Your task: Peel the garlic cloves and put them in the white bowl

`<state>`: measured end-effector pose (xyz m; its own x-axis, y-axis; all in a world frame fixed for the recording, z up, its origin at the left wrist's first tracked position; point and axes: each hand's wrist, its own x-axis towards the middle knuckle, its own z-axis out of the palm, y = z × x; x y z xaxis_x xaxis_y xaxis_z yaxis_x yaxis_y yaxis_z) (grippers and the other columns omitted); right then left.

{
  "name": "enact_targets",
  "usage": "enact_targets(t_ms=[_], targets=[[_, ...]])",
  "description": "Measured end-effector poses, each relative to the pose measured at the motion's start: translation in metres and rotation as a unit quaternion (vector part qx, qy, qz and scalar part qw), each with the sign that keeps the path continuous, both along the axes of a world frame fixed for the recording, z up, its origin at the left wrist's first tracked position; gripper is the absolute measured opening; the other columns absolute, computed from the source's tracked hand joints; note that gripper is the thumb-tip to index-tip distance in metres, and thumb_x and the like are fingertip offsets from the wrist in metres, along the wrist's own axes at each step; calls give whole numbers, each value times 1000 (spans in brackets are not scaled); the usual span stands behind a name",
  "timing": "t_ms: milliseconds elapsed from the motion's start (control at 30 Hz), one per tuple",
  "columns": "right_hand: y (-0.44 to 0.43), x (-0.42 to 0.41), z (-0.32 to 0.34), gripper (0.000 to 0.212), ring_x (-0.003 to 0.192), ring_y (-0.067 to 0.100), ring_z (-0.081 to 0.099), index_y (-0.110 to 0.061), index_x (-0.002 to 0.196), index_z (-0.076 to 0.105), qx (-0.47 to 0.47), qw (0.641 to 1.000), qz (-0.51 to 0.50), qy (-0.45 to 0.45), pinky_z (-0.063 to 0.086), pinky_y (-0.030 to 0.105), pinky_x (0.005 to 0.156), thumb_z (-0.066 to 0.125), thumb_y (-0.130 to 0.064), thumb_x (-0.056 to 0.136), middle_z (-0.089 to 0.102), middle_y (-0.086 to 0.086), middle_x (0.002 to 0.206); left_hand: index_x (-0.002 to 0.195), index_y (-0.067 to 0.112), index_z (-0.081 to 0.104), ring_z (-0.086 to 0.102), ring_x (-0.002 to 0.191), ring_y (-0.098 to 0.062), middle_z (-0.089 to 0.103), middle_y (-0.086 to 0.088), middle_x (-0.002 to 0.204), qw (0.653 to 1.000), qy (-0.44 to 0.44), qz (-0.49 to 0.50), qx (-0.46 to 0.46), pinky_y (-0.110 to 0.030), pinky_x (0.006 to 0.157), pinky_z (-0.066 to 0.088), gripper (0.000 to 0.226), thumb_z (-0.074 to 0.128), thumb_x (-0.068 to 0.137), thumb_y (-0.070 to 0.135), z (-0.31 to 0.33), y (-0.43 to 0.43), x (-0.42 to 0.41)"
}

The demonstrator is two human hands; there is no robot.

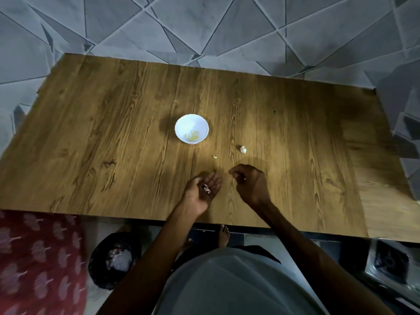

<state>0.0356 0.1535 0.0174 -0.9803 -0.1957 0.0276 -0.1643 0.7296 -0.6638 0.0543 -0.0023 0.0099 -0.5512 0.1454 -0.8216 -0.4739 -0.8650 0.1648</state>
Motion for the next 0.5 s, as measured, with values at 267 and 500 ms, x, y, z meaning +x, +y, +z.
enact_targets(t_ms=[267,500], targets=[[7,-3,-35,50,110,40,58,6,122,60,200,975,94,15,60,44,72,68,15,74,59,22,125,105,-2,60,58,112,-29,55,-16,135,999,-3,29,-13,-37,97,43,37,28,104,17,-8,-35,0],[16,34,-57,36,98,33,61,2,114,67,157,974,160,22,59,43,69,66,6,77,62,16,119,104,-3,60,51,127,-28,54,-16,137,999,-9,39,-20,-36,96,44,38,27,104,17,-7,-47,2]])
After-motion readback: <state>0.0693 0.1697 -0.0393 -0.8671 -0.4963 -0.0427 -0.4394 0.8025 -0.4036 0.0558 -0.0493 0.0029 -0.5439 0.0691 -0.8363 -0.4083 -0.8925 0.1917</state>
